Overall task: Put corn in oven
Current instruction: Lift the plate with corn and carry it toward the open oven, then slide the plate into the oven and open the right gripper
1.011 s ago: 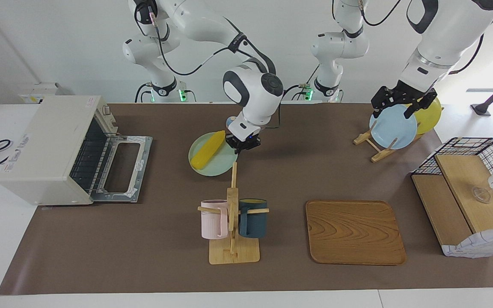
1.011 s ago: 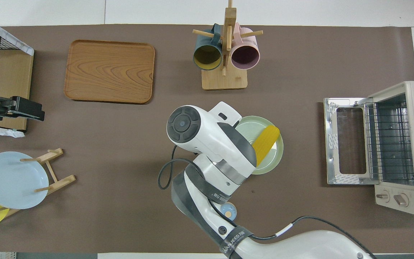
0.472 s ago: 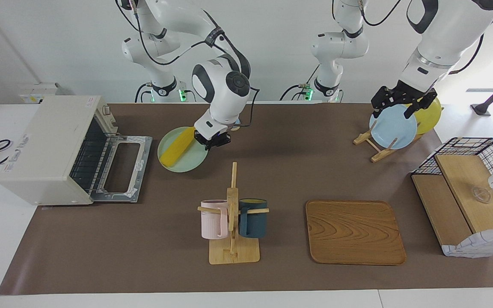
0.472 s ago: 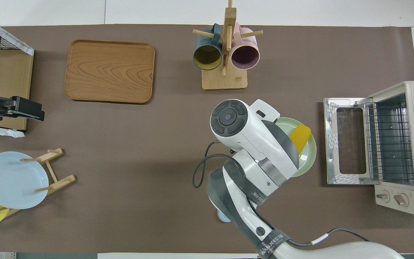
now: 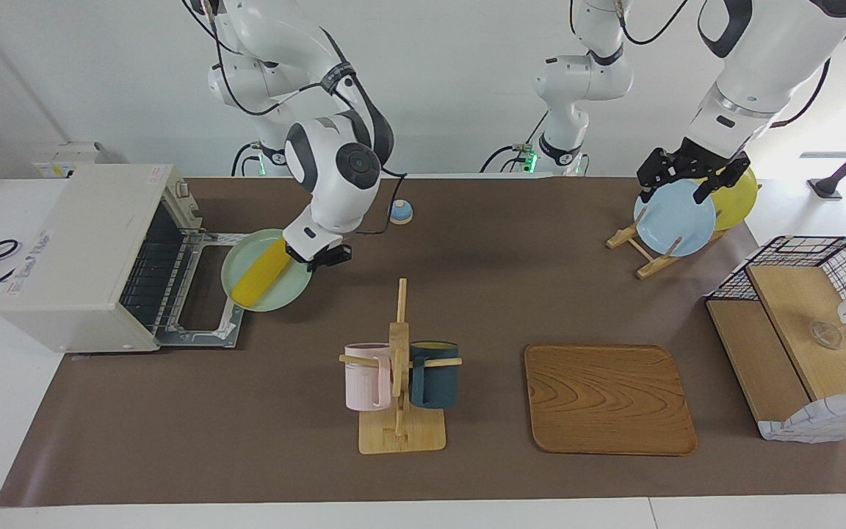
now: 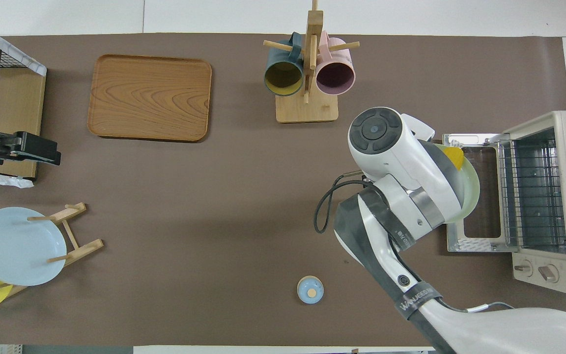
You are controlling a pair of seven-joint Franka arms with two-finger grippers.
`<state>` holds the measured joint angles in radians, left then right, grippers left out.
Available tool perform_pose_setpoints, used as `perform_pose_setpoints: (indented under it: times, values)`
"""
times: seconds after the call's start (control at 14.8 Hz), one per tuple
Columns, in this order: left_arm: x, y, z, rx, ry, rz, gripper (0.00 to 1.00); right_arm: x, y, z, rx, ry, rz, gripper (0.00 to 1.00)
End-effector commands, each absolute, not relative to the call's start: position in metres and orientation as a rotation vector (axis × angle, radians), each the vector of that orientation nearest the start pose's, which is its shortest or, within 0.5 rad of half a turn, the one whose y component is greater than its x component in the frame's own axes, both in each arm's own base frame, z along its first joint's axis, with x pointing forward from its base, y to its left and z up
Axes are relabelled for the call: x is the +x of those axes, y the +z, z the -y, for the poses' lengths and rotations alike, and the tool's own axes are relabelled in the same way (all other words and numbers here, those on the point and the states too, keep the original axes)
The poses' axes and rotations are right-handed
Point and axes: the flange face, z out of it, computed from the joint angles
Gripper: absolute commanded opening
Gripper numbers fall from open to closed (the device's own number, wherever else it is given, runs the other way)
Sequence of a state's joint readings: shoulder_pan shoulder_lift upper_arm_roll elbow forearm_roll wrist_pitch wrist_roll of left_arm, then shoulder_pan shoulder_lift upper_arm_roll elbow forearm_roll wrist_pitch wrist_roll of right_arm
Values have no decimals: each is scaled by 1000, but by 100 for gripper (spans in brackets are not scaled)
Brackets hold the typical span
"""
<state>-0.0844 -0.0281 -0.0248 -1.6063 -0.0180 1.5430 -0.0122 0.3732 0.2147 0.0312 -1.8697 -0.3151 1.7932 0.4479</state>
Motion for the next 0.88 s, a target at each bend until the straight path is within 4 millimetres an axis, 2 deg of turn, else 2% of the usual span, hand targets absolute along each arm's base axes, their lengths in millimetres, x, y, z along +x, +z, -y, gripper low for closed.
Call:
perform_pose_setpoints:
  times: [0.0,0.07,0.2,0.27,0.4,0.81]
  values:
    - [534,622,56,-3133,43,-161,100,542,388,-184,-3515,234,183,0]
    - [534,622,56,-3133,43,-161,100,545,389,-177,-3511,231,217,0]
    - [534,622,56,-3133,43,-161,100,555,392,-148,-3507,246,236,0]
    - [534,622,56,-3133,43,-161,100,558,394,-139,-3497,236,265,0]
    - [534,622,56,-3133,43,-161,100,558,395,-119,-3492,247,271,0]
    - [534,622,56,-3133,43,-161,100,536,397,-89,-3504,288,274,0]
